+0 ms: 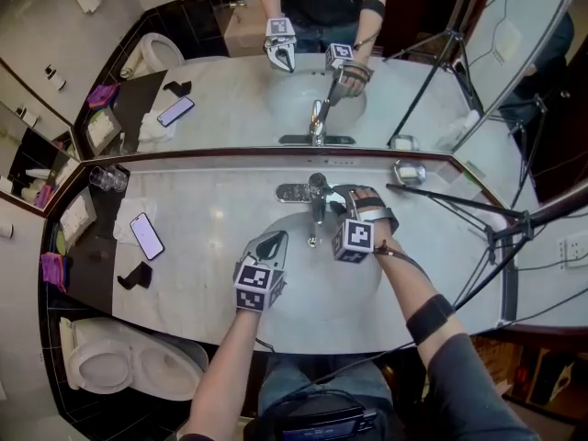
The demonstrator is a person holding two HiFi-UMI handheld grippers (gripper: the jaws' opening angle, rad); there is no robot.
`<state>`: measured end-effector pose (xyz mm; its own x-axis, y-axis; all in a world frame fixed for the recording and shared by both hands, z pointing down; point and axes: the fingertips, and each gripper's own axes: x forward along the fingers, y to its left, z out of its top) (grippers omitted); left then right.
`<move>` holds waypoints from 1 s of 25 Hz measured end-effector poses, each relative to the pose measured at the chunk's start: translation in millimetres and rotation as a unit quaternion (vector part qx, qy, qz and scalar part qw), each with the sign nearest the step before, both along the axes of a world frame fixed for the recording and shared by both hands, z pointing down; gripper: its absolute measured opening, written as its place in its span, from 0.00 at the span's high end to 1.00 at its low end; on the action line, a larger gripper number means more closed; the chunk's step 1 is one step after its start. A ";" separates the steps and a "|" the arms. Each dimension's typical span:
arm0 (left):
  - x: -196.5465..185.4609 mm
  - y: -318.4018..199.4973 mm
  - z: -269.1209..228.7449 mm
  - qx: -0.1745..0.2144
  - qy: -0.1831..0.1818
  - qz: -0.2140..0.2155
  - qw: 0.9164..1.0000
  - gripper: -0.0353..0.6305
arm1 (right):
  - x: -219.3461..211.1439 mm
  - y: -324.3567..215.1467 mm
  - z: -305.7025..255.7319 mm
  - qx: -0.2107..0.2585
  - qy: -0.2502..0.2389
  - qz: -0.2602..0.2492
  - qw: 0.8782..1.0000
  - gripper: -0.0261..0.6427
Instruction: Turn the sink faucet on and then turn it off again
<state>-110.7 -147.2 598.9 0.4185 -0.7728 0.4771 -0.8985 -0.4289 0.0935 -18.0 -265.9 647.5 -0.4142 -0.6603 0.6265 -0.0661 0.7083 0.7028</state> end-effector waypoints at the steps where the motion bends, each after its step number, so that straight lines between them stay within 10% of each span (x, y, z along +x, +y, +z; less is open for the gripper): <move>1: 0.1 0.0 1.2 -0.003 0.002 0.000 1.000 0.95 | -3.5 -3.2 1.1 0.005 0.007 -0.007 1.000 0.67; 8: -1.5 -3.4 9.0 -0.009 0.006 -0.004 1.000 0.95 | -11.1 -8.6 29.4 0.007 0.082 -0.060 0.995 0.70; 25: -10.3 -7.6 30.8 -0.017 0.007 -0.021 1.000 0.95 | -6.2 0.5 38.0 0.032 0.083 -0.051 0.995 0.73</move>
<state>-121.0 -154.8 629.7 0.3933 -0.7727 0.4983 -0.9139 -0.3879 0.1199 -24.2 -265.5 685.5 -0.3758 -0.6611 0.6495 0.1247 0.6584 0.7423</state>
